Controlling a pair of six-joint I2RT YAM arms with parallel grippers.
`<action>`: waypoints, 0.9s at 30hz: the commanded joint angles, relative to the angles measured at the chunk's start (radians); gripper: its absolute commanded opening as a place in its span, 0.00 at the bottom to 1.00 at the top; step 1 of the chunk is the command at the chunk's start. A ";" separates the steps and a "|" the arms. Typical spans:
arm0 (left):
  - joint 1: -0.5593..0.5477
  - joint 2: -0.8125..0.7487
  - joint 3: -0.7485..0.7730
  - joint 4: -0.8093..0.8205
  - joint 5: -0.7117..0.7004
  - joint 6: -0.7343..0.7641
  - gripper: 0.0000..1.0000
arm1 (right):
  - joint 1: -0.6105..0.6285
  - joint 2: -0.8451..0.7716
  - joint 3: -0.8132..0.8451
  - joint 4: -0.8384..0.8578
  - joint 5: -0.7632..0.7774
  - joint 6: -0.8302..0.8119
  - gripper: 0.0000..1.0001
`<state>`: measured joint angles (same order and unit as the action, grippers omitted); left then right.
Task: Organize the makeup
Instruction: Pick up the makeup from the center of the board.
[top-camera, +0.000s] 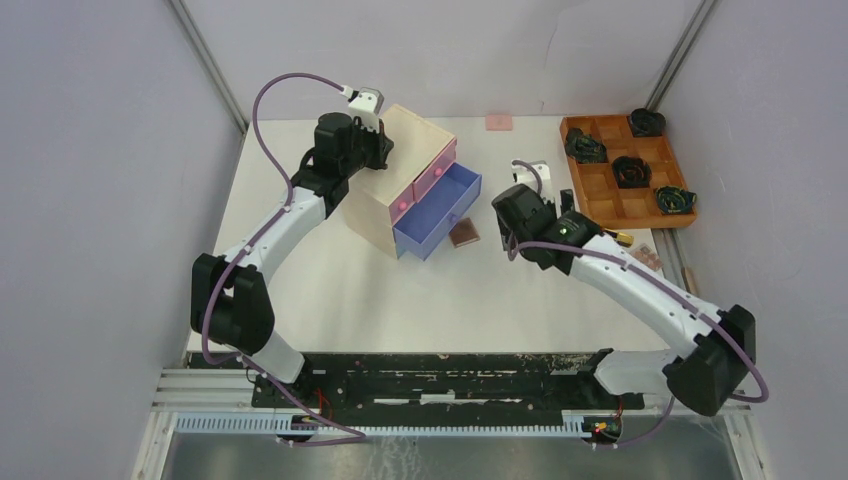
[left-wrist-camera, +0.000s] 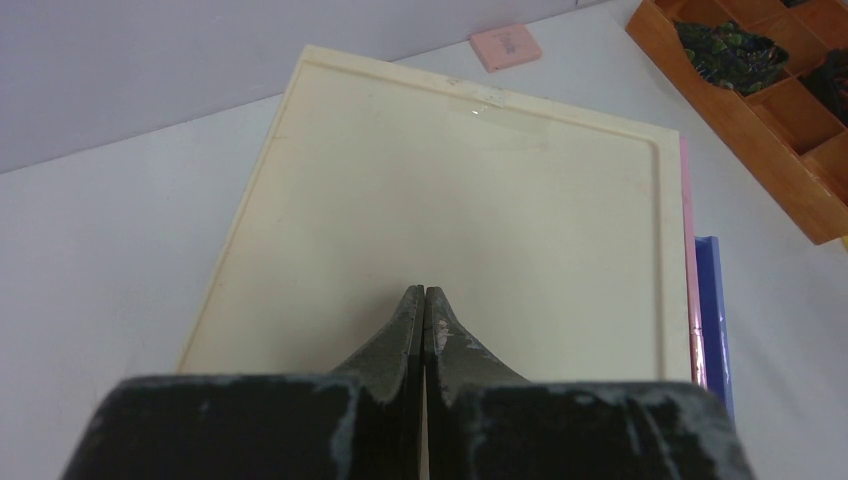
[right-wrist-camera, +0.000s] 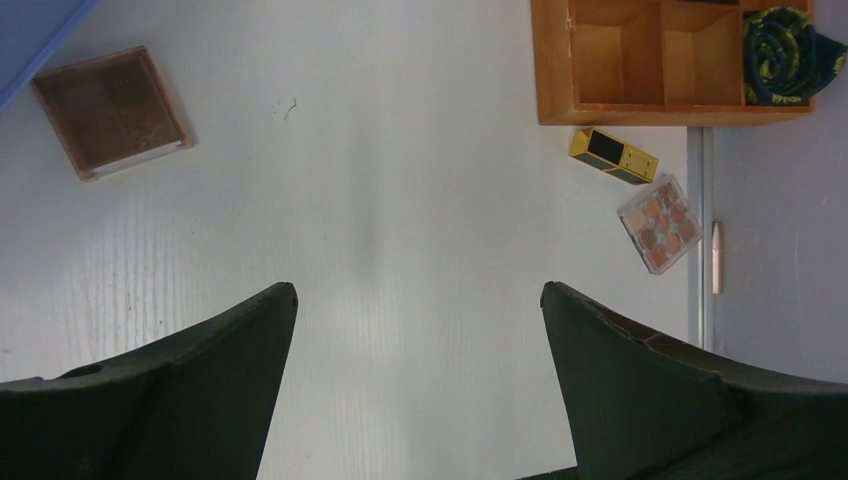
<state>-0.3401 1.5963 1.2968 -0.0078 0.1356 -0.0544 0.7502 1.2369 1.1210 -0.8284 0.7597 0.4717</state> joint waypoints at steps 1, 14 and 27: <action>0.003 0.080 -0.081 -0.345 -0.007 0.030 0.03 | -0.125 0.092 0.110 0.063 -0.123 -0.076 1.00; 0.003 0.086 -0.076 -0.348 -0.002 0.031 0.03 | -0.427 0.238 0.107 0.081 -0.266 0.063 1.00; 0.003 0.103 -0.072 -0.346 0.015 0.030 0.03 | -0.730 0.199 -0.155 0.065 -0.273 0.292 1.00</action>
<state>-0.3397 1.5974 1.2972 -0.0078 0.1417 -0.0544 0.0521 1.4631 0.9783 -0.7551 0.4473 0.6735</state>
